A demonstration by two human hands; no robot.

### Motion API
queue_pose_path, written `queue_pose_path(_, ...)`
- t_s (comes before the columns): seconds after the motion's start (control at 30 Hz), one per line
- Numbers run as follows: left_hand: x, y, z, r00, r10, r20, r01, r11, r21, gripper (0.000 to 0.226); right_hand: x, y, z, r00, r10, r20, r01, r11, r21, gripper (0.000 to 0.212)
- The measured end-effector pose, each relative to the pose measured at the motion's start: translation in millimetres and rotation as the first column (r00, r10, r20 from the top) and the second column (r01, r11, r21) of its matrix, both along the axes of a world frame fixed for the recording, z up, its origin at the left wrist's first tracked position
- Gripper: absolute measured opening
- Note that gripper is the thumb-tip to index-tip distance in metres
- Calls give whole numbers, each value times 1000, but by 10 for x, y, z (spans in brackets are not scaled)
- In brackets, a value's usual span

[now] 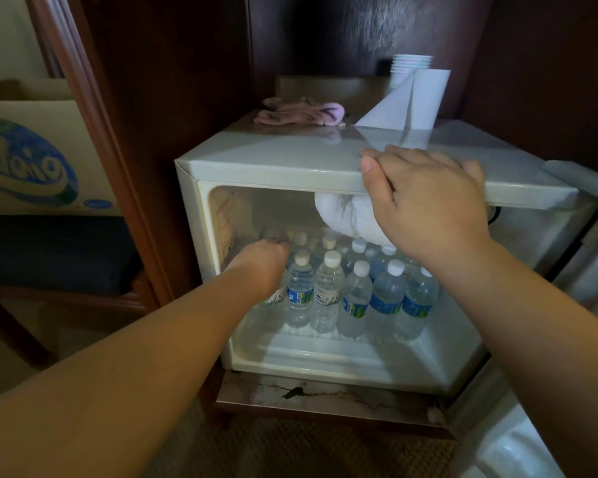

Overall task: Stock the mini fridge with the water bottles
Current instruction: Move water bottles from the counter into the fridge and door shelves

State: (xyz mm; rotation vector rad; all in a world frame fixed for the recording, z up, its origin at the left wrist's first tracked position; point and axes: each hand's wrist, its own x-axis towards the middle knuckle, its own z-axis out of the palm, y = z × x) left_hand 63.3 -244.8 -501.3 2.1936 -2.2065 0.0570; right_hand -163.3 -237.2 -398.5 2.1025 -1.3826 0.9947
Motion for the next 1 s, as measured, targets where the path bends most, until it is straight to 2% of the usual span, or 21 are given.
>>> queue_pose_path(0.17, 5, -5, 44, 1000, 30, 9, -30, 1000, 0, 51, 0, -10, -23, 1000, -6, 17, 6, 1000, -21, 42)
queue_pose_path(0.3, 4, -30, 16, 999, 27, 17, -27, 1000, -4, 52, 0, -8, -29, 1000, -11, 5, 11, 999, -31, 42)
queue_pose_path(0.47, -66, 102, 3, 999, 50, 1, -50, 997, 61, 61, -12, -3, -24, 1000, -12, 8, 12, 1000, -10, 42)
queue_pose_path(0.6, -26, 443, -6, 995, 16, -102, -27, 994, -105, 65, -23, 3, 1, 999, -25, -21, 26, 998, 57, 46)
queue_pose_path(0.73, 22, 984, 171, 951, -76, -300, -23, 949, -315, 50, -31, 35, 24, 999, -36, -37, 40, 993, 111, 49)
queue_pose_path(0.83, 45, 1428, 572, 890, -139, -435, -87, 883, -460, 54, -34, 52, 85, 998, -41, -51, 51, 975, 217, 49)
queue_pose_path(1.0, -18, 1961, 1669, 790, -207, -577, -220, 783, -582, 54, -70, 161, 244, 1000, -12, -22, 19, 914, 405, 51)
